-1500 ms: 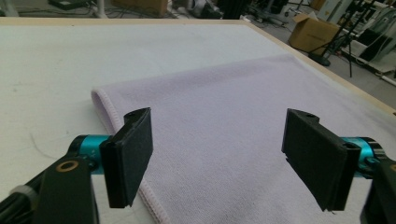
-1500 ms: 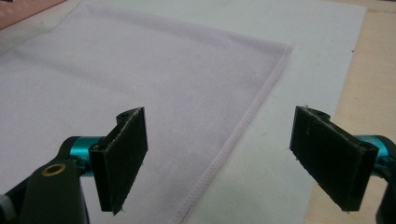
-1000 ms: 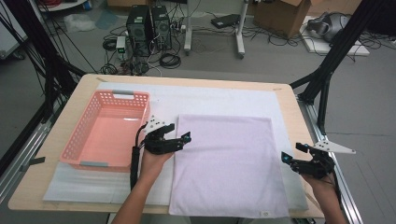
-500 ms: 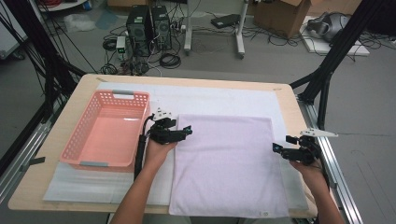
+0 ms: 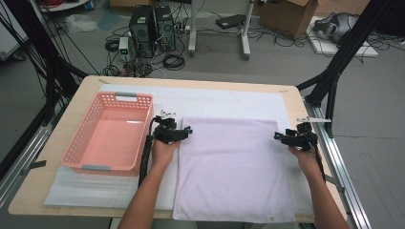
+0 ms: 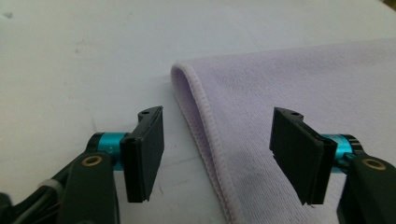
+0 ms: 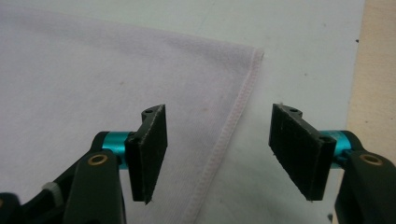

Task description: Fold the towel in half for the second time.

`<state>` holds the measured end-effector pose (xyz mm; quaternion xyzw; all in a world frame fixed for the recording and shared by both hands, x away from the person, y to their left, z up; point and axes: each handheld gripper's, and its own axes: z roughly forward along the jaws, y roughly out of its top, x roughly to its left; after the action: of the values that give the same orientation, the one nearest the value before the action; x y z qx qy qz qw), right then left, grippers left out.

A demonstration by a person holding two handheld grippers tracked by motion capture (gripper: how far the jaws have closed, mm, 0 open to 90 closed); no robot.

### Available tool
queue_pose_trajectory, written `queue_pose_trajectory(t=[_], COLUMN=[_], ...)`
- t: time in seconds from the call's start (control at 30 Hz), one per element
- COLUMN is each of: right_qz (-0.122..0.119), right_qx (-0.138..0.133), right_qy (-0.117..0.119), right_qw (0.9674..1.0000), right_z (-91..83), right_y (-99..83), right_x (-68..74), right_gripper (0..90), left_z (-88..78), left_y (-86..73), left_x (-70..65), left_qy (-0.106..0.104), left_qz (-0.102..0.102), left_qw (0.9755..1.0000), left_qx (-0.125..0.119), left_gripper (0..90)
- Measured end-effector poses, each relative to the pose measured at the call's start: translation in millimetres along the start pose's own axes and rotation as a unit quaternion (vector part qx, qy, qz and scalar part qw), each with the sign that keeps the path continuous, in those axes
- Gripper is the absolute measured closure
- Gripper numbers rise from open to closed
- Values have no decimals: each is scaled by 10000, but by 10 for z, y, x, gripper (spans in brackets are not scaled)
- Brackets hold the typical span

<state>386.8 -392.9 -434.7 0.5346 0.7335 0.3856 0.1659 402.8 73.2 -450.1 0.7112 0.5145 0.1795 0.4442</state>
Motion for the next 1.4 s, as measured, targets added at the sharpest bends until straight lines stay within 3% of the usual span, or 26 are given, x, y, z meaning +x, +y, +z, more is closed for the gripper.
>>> queue_pose_trajectory(t=[0.07, 0.1, 0.17, 0.23, 0.27, 0.37, 0.4, 0.47, 0.53, 0.57, 0.63, 0.7, 0.8, 0.9, 0.97, 1.07, 1.3, 1.4], right_qz=[-38, -41, -12, -2, -24, -55, -152, -268, -307, -346, -254, -105, 16, -16, 61, -90, -226, -290], right_qx=[101, 103, 121, 172, 158, 135, 170, 229, 274, 281, 270, 228, -204, -683, -792, -828, -857, -854], right_qy=[-93, -106, -136, -184, -203, -294, -305, -244, -53, -52, 53, 90, 17, -150, -47, -16, 182, 266], right_qw=[9999, 9999, 9998, 9997, 9997, 9995, 9993, 9991, 9991, 9990, 9993, 9996, 9998, 9975, 9968, 9965, 9959, 9956], right_z=[76, 100, 153, 214, 230, 267, 280, 299, 313, 319, 314, 297, 214, 104, 52, -17, -214, -324], right_y=[33, 39, 57, 77, 78, 93, 110, 139, 155, 156, 152, 149, 177, 238, 271, 289, 230, 172], right_x=[-15, -16, -23, -32, -33, -32, -22, -4, 13, 28, 0, -37, -56, -41, -49, -4, 57, 96], right_gripper=[403, 429, 444, 467, 485, 546, 579, 684, 831, 842, 861, 866, 871, 870, 870, 869, 868, 868], left_z=[48, 72, 141, 165, 178, 213, 211, 208, 210, 211, 204, 178, 71, -40, -64, -90, -270, -369], left_y=[45, 50, 72, 88, 99, 92, 94, 95, 94, 96, 103, 119, 203, 282, 281, 258, 209, 200], left_x=[-16, -11, 16, 22, 7, -99, -97, -83, -75, -75, -4, 45, 25, 29, 43, 44, -6, -51], left_qy=[12, -9, 112, 118, 145, 485, 474, 402, 86, 34, -145, -164, -155, -210, -255, -366, -600, -676], left_qz=[108, 68, -3, -25, 46, 496, 491, 469, 477, 462, 91, -244, -274, -316, -245, -191, -225, -40], left_qw=[9999, 10000, 9997, 9997, 9995, 9971, 9972, 9977, 9984, 9985, 9994, 9994, 9987, 9949, 9951, 9962, 9949, 9952], left_qx=[98, 27, 213, 204, 265, 309, 301, 278, 280, 288, 289, 169, -392, -936, -922, -766, -781, -709], left_gripper=[369, 370, 372, 400, 402, 434, 476, 583, 759, 835, 851, 856, 858, 857, 857, 855, 854, 854])
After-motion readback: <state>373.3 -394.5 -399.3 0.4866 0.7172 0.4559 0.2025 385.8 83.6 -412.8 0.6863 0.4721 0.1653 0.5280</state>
